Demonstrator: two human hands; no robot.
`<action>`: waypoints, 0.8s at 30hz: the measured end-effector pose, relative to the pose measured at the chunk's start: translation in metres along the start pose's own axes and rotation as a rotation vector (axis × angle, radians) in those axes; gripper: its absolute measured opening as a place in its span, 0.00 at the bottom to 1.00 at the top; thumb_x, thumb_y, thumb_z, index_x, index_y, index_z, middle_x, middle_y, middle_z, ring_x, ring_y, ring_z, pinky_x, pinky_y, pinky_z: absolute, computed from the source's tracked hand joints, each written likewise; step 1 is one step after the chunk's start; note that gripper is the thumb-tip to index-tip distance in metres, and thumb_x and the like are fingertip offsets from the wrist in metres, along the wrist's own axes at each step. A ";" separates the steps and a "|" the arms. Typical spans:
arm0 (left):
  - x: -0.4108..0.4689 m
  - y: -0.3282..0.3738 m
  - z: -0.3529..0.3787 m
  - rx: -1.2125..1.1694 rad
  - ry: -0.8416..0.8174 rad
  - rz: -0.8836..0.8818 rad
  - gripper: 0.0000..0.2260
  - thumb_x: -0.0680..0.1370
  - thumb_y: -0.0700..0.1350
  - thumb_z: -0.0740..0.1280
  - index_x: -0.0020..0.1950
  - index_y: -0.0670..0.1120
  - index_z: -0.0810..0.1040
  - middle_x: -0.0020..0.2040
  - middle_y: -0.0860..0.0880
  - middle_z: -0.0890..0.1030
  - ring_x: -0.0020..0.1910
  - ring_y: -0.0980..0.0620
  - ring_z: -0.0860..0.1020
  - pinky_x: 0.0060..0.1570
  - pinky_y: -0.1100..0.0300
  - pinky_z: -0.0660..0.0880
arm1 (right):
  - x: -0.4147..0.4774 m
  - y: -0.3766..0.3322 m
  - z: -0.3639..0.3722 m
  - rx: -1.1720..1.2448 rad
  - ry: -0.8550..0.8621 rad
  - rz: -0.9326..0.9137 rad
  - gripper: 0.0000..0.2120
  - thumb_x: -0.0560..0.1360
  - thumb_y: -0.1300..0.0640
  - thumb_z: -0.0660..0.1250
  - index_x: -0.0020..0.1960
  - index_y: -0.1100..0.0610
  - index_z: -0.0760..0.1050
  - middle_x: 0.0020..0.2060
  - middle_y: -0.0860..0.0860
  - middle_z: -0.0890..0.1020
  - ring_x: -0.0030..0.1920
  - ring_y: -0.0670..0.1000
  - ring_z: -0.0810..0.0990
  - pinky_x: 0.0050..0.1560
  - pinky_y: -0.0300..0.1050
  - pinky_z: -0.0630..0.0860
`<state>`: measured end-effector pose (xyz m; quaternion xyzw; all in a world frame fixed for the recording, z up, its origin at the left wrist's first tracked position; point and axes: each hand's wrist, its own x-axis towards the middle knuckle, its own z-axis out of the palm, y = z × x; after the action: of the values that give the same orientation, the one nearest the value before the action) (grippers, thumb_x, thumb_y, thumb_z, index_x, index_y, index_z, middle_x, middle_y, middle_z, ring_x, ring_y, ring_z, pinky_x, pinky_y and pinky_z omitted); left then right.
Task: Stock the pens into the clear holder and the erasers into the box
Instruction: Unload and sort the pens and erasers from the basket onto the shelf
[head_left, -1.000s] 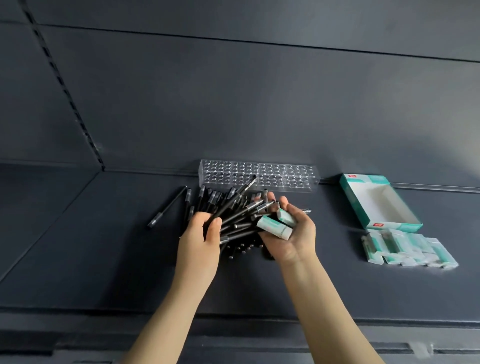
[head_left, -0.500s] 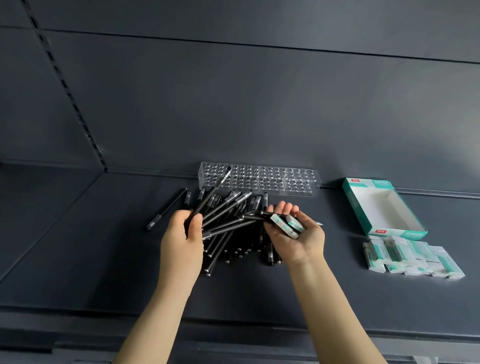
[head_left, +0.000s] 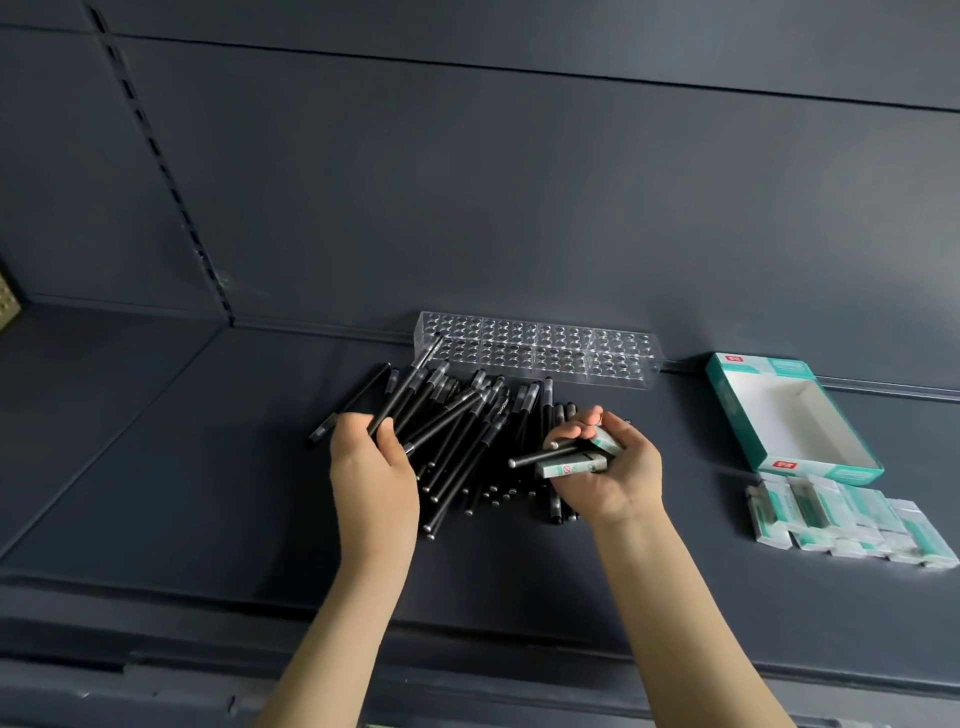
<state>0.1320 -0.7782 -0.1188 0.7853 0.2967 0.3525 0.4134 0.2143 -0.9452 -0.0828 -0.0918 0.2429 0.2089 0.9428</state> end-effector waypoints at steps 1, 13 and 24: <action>-0.001 0.000 0.001 0.030 0.003 0.027 0.05 0.82 0.41 0.60 0.47 0.41 0.70 0.43 0.45 0.74 0.35 0.52 0.72 0.33 0.63 0.65 | 0.000 0.000 -0.001 0.001 -0.003 0.003 0.07 0.75 0.64 0.56 0.40 0.59 0.70 0.31 0.50 0.73 0.26 0.47 0.68 0.34 0.38 0.67; -0.018 0.001 0.002 0.504 -0.069 0.377 0.06 0.75 0.38 0.70 0.44 0.39 0.73 0.37 0.42 0.77 0.34 0.42 0.77 0.29 0.53 0.75 | 0.004 -0.001 -0.004 0.010 -0.042 0.000 0.06 0.76 0.62 0.56 0.42 0.58 0.70 0.32 0.49 0.74 0.27 0.47 0.68 0.30 0.39 0.69; -0.011 -0.013 -0.010 0.560 -0.063 0.419 0.05 0.75 0.40 0.70 0.45 0.38 0.83 0.39 0.44 0.76 0.34 0.42 0.73 0.29 0.50 0.75 | 0.011 0.003 -0.005 -0.032 -0.040 0.016 0.03 0.72 0.62 0.60 0.43 0.58 0.72 0.33 0.49 0.75 0.26 0.47 0.69 0.29 0.38 0.70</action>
<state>0.1159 -0.7758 -0.1293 0.9226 0.2015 0.3102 0.1095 0.2197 -0.9400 -0.0926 -0.1007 0.2212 0.2219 0.9443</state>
